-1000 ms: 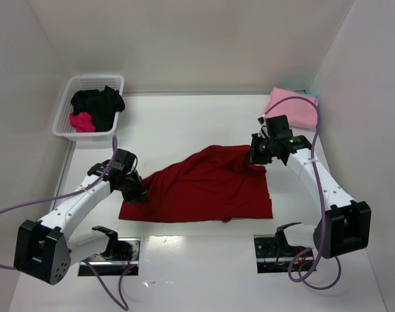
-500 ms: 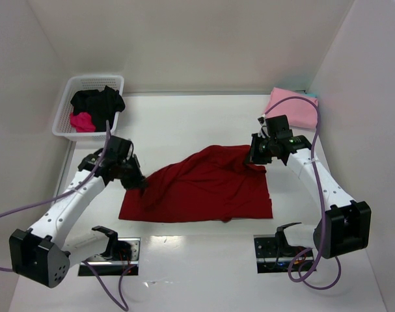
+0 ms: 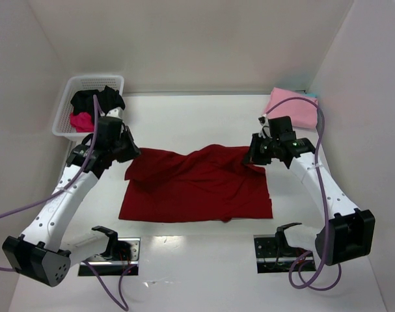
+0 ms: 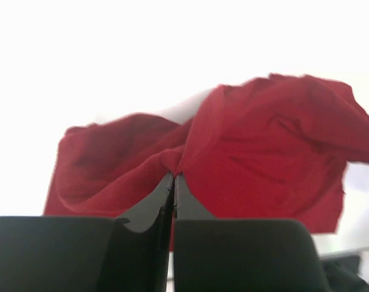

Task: Fold and stack the t-shirts
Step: Flatten out the tshirt

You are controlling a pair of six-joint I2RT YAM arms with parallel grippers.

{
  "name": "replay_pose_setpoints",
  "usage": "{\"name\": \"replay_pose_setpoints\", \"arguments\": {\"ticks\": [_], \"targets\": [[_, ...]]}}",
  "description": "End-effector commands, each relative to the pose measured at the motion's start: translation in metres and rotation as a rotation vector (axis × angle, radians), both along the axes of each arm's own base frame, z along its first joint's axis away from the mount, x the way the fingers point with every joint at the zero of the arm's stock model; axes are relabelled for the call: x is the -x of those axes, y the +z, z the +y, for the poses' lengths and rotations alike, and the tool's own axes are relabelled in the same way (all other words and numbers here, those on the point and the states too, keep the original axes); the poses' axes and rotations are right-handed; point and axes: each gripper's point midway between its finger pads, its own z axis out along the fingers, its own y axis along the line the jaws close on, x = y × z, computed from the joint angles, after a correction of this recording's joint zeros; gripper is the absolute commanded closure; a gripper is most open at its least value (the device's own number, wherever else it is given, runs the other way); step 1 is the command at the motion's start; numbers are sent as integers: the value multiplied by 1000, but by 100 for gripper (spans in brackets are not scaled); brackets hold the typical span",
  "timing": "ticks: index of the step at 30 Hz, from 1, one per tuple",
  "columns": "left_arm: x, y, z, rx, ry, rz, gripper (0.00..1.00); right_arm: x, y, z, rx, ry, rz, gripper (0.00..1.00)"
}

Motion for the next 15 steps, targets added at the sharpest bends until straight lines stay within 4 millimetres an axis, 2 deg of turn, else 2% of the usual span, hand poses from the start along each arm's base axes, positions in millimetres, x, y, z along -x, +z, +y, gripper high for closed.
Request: {"name": "replay_pose_setpoints", "arguments": {"ticks": [1, 2, 4, 5, 7, 9, 11, 12, 13, 15], "targets": [[-22, 32, 19, -81, 48, -129, 100, 33, -1, 14, -83, 105, 99, 96], [-26, 30, 18, -82, 48, -127, 100, 41, -6, 18, -83, 123, 143, 96], [-34, 31, 16, -78, 41, -136, 100, 81, -33, 20, -61, 184, 369, 98], [-35, 28, 15, -82, 28, -127, 100, 92, -41, 17, -26, 171, 420, 98], [-38, 26, 12, -77, 20, -123, 100, 101, -45, 23, 22, 175, 440, 98], [-39, 22, 13, -97, 5, -116, 100, 95, -30, 24, 6, 148, 386, 95], [-41, 23, 12, -97, 5, -116, 100, 85, -8, 27, -29, 114, 300, 80], [-43, 19, 12, -108, -3, -107, 100, 77, 4, 24, -23, 70, 243, 50], [-45, 25, 10, -98, -8, -123, 100, 70, 14, 23, -22, 60, 189, 45], [-46, 22, 10, -108, -16, -116, 100, 58, 30, 22, -32, 21, 116, 27]]}}
